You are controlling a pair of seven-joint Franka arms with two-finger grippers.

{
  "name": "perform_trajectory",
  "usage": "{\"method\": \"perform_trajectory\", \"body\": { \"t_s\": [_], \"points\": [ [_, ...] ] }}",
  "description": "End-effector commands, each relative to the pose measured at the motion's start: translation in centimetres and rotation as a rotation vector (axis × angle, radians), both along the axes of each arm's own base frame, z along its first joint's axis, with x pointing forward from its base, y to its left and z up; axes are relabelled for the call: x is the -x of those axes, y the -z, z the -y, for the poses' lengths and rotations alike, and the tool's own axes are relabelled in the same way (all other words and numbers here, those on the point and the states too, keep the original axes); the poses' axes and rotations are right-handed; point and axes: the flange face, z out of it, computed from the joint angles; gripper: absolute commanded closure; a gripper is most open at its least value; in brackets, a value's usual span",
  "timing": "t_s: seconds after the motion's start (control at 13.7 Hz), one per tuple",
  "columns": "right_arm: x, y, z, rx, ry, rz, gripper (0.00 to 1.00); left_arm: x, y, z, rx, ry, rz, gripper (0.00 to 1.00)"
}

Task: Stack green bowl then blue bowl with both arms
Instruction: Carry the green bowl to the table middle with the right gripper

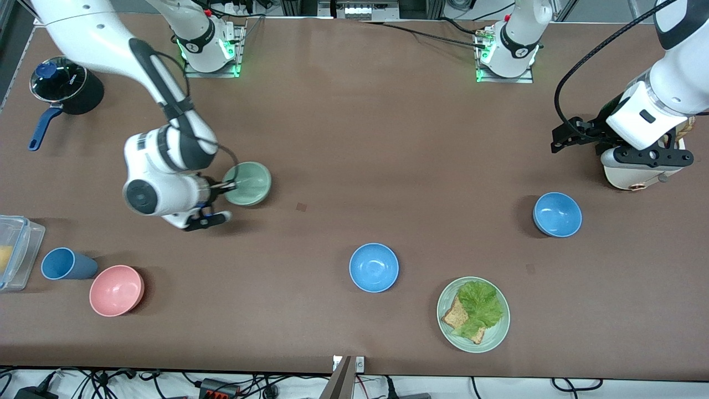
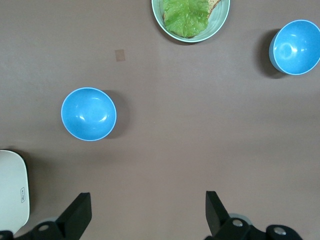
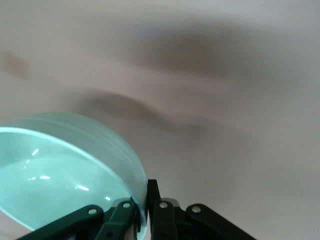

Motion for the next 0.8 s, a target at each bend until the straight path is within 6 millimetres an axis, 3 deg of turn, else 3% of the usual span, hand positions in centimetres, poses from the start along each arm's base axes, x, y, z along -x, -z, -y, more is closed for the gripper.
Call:
{"method": "perform_trajectory", "body": {
  "t_s": [0.0,0.22,0.44,0.58,0.73],
  "points": [
    [1.5,-1.9,-6.5,-0.007,0.035,-0.001,1.0,-0.3,-0.7,-0.2,0.025,0.001,-0.003,0.0],
    [5.1,-1.7,-16.1,0.036,0.036,-0.005,1.0,-0.1,-0.6,0.0,0.022,0.012,-0.016,0.0],
    [7.9,0.4,-22.0,0.073,0.083,-0.023,1.0,-0.1,-0.8,0.5,0.021,0.009,-0.012,0.0],
    [9.0,2.4,-25.1,0.074,0.119,-0.026,1.0,-0.4,-0.5,0.3,0.023,0.007,-0.017,0.0],
    [9.1,4.1,-25.6,0.062,0.139,-0.027,1.0,-0.5,-0.3,-0.2,0.018,0.0,-0.019,0.0]
  ]
}}
